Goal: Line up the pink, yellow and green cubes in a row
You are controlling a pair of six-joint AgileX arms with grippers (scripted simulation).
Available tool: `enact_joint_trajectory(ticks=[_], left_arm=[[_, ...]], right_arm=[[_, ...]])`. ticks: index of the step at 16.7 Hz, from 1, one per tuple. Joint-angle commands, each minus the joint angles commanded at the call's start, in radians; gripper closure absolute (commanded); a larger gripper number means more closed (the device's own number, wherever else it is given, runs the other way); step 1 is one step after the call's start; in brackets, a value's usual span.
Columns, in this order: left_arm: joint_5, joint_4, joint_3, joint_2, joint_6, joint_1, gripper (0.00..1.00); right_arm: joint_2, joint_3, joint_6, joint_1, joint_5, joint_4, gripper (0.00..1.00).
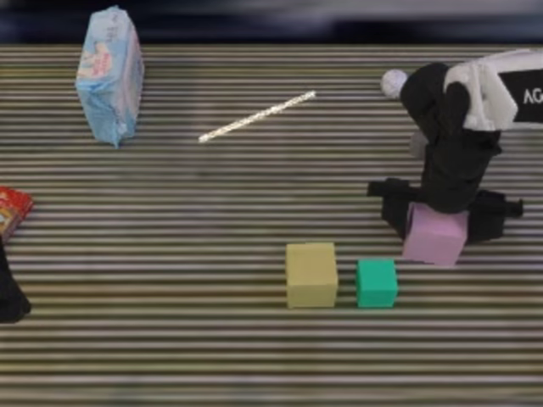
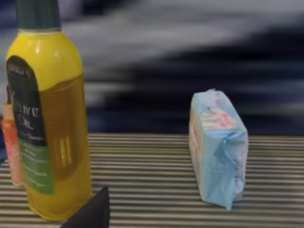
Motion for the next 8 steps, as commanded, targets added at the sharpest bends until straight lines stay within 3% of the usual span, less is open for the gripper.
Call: enact_joint_trajectory(ticks=[8], left_arm=[[0.0, 0.0, 0.0, 0.0, 0.0, 0.0, 0.0]], right_arm=[[-0.087, 0.117, -0.001, 0.008, -0.001, -0.212, 1.0]])
